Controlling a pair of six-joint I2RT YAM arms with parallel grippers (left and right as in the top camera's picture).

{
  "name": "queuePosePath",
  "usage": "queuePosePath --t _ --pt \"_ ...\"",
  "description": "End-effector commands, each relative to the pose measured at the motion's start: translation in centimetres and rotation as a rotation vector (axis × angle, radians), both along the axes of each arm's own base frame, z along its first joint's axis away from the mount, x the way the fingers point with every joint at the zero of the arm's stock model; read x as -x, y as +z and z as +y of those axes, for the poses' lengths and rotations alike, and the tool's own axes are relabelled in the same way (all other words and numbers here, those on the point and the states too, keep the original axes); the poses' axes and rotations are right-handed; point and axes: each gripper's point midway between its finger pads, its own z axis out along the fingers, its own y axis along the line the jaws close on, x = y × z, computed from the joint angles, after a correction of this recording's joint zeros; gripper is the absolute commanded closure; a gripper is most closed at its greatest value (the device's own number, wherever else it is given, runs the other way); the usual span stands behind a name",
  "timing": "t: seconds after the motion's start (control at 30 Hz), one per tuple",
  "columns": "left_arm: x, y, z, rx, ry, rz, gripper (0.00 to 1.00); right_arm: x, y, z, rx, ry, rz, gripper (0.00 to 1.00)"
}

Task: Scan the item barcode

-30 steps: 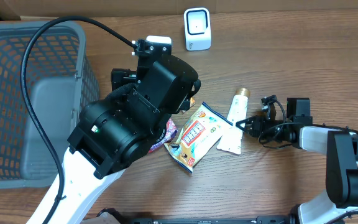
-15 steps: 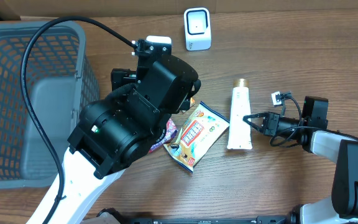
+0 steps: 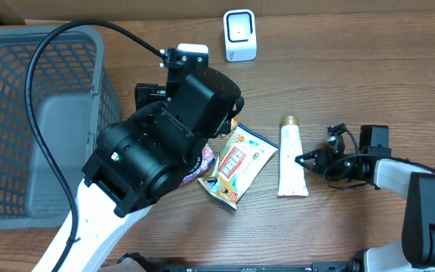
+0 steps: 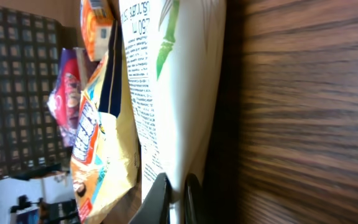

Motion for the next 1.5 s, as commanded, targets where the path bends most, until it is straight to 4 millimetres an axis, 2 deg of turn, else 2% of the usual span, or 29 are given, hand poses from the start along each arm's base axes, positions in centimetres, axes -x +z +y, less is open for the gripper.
queuePosePath --t 0.0,0.1,0.27,0.47,0.57,0.77,0.97,1.1,1.13,1.3,1.47 --pt "-0.2 0.5 0.4 -0.003 0.016 -0.017 0.0 -0.4 -1.7 -1.2 0.16 -0.021 -0.001 0.76" --pt "-0.2 0.5 0.4 -0.003 0.016 -0.017 0.0 -0.2 -1.8 -1.0 0.167 -0.007 -0.003 0.19" --pt "-0.2 0.5 0.4 -0.003 0.016 -0.017 0.0 0.0 -2.2 -1.1 0.182 0.003 0.0 0.14" --pt "-0.2 0.5 0.4 -0.003 0.016 -0.017 0.0 -0.1 -3.5 -1.1 0.182 0.003 0.017 0.13" --pt "-0.2 0.5 0.4 -0.002 0.016 -0.017 0.0 -0.2 -3.8 -0.8 0.157 0.009 0.016 0.17" --pt "-0.2 0.5 0.4 -0.003 0.016 -0.017 0.0 0.3 -4.8 -0.5 0.132 0.019 0.053 0.47" --pt "-0.2 0.5 0.4 -0.003 0.016 -0.017 0.0 0.3 -4.6 0.1 0.12 0.047 0.028 0.64" --pt "-0.2 0.5 0.4 -0.003 0.016 -0.017 0.0 0.4 -3.7 1.9 0.077 0.141 -0.062 0.93" --pt "-0.2 0.5 0.4 -0.003 0.016 -0.017 0.0 0.4 -3.6 2.3 0.08 0.159 -0.079 0.96" --pt "-0.2 0.5 0.4 -0.003 0.016 -0.017 0.0 -0.1 -2.9 3.7 0.059 0.199 -0.145 0.96" --pt "-0.2 0.5 0.4 -0.003 0.016 -0.017 0.0 -0.1 -0.1 4.9 -0.103 0.239 -0.207 0.96"
